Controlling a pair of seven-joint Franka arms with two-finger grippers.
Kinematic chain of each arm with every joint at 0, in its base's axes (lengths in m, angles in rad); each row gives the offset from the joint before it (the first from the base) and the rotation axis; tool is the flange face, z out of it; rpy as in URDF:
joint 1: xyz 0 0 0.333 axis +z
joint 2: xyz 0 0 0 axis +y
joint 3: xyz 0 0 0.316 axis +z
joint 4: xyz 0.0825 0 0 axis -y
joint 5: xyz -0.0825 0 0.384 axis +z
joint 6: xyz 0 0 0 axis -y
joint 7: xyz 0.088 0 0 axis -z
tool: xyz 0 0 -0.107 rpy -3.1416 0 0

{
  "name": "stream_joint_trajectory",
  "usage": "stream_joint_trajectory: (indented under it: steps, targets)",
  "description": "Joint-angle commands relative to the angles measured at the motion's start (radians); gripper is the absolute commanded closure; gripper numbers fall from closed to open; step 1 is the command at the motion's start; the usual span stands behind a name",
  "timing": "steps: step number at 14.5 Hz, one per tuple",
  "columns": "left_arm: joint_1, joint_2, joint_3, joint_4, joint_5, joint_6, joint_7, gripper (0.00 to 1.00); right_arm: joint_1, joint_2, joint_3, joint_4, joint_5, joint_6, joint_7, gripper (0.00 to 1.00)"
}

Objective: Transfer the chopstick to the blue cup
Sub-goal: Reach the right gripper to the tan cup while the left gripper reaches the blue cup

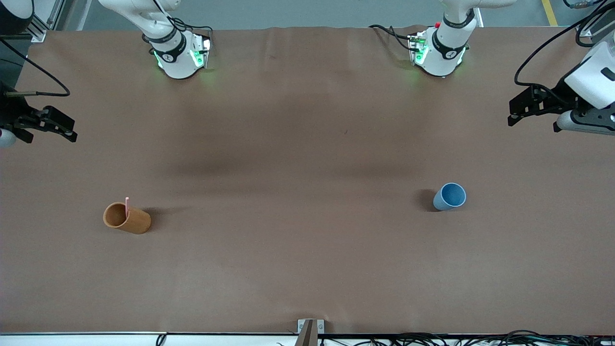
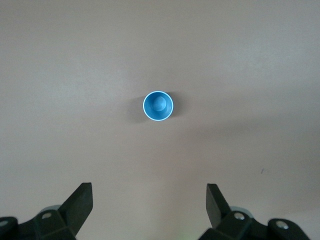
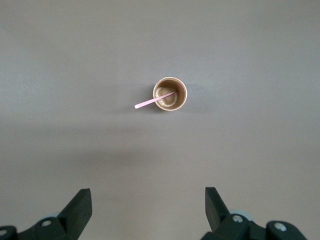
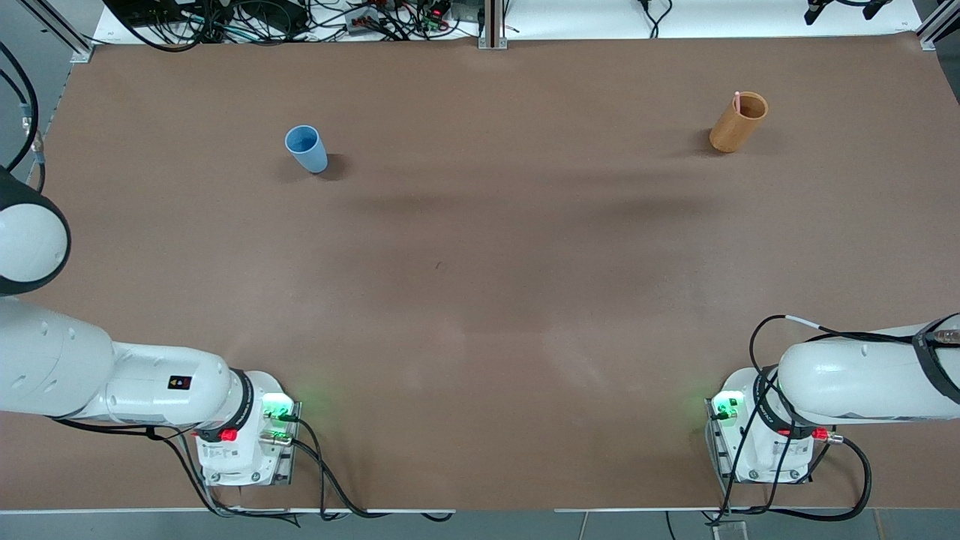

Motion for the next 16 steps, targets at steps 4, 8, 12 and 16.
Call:
stream_joint_trajectory:
  steps: [4,8,12,16]
  targets:
    - [0.002,0.020,-0.006,0.032,0.019,-0.026,0.000,0.00,-0.002,0.010,0.004,-0.023,0.005,0.043,0.005,0.00]
    - [0.010,0.077,-0.006,0.021,0.024,-0.007,0.010,0.00,-0.002,0.015,0.004,-0.025,0.004,0.045,0.005,0.01]
    - [0.039,0.121,-0.001,-0.155,0.011,0.227,0.017,0.00,-0.003,0.019,0.004,-0.023,0.004,0.045,0.005,0.01]
    - [0.039,0.208,-0.001,-0.344,0.010,0.517,0.006,0.00,-0.011,0.033,0.002,-0.020,-0.013,0.080,-0.002,0.04]
